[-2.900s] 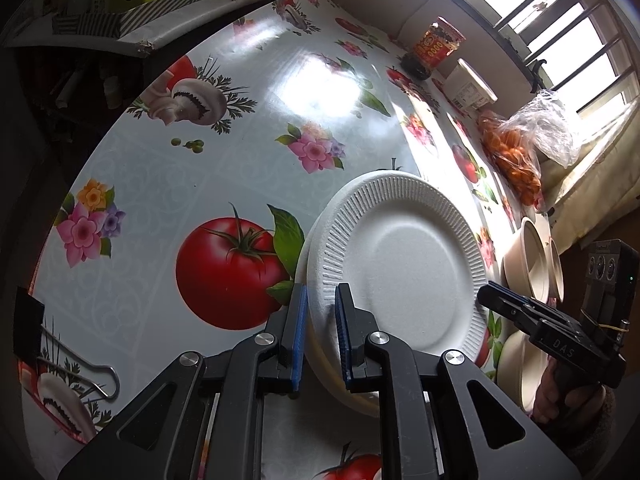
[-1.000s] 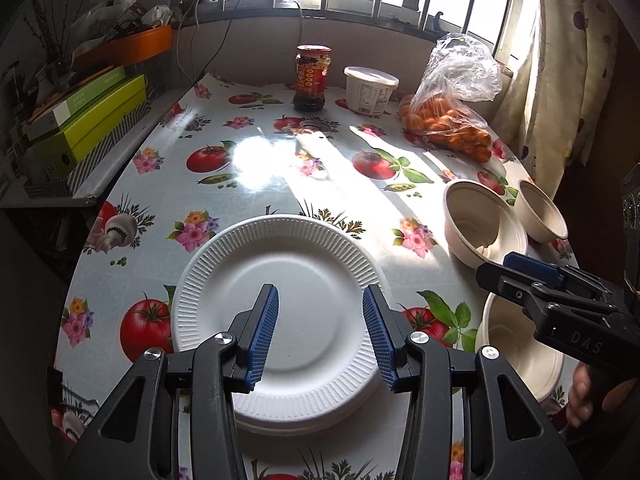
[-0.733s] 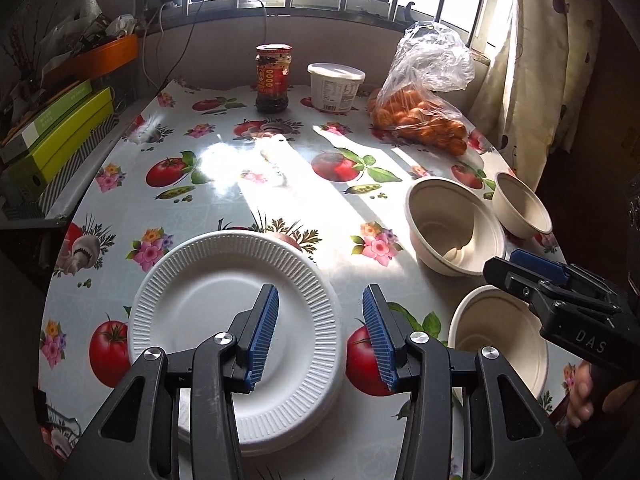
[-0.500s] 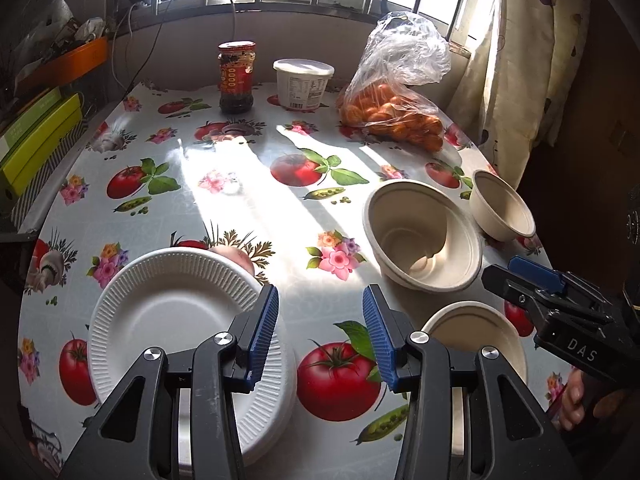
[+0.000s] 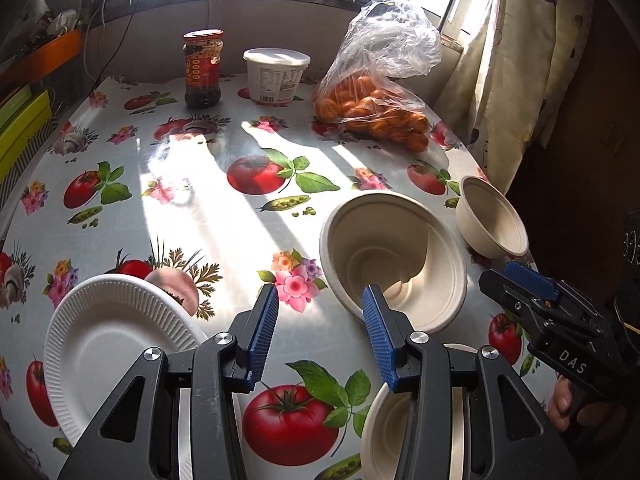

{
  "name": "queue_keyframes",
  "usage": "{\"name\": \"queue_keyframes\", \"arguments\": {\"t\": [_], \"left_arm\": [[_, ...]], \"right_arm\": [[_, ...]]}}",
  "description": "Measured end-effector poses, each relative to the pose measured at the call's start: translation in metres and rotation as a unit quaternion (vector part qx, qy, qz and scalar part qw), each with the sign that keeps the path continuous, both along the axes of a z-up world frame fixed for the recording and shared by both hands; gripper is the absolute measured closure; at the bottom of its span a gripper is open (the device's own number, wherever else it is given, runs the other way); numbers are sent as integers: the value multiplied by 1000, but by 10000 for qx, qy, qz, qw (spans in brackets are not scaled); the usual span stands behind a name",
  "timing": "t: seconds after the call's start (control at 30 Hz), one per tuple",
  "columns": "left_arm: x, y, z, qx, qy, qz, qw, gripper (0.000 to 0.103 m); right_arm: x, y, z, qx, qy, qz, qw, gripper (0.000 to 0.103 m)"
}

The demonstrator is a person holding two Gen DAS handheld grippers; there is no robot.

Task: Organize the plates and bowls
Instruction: 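Move both open tools toward the beige pulp bowls, then close the left tool on a beige bowl rim while the right tool grips another bowl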

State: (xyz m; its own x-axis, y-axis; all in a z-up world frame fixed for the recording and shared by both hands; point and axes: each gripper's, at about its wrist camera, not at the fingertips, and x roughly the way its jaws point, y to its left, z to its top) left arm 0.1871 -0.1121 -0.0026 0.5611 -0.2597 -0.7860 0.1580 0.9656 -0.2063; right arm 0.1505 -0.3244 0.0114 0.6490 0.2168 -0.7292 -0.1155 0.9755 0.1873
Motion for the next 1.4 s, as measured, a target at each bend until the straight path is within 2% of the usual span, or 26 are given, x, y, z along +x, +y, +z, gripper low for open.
{"name": "queue_keyframes", "arguments": {"t": [0.23, 0.3, 0.4, 0.63, 0.7, 1.0, 1.07, 1.1, 1.4], "left_arm": [[12, -1, -9, -183, 142, 33, 9997, 59], [15, -1, -11, -224, 186, 44, 9996, 64], [19, -1, -14, -215, 232, 74, 9995, 66], [22, -4, -17, -226, 279, 19, 9994, 71], [23, -4, -19, -242, 304, 10, 9992, 73], [25, -4, -21, -340, 375, -7, 9987, 73], [25, -6, -22, -338, 365, -40, 9988, 76], [25, -7, -22, -339, 362, -58, 9988, 80], [25, -15, -24, -319, 395, -133, 9986, 83]], "right_arm": [[11, 1, -8, 66, 22, 114, 9999, 49], [13, 2, -10, 94, 25, 138, 9999, 58], [16, 3, -14, 130, 82, 173, 9997, 66], [20, 4, -19, 245, 152, 226, 9993, 77], [21, 4, -20, 271, 172, 262, 9991, 83], [23, 3, -25, 398, 224, 235, 9987, 87], [22, 3, -25, 413, 219, 236, 9986, 87], [23, 3, -25, 405, 226, 241, 9986, 87], [23, 2, -26, 464, 258, 195, 9984, 87]]}}
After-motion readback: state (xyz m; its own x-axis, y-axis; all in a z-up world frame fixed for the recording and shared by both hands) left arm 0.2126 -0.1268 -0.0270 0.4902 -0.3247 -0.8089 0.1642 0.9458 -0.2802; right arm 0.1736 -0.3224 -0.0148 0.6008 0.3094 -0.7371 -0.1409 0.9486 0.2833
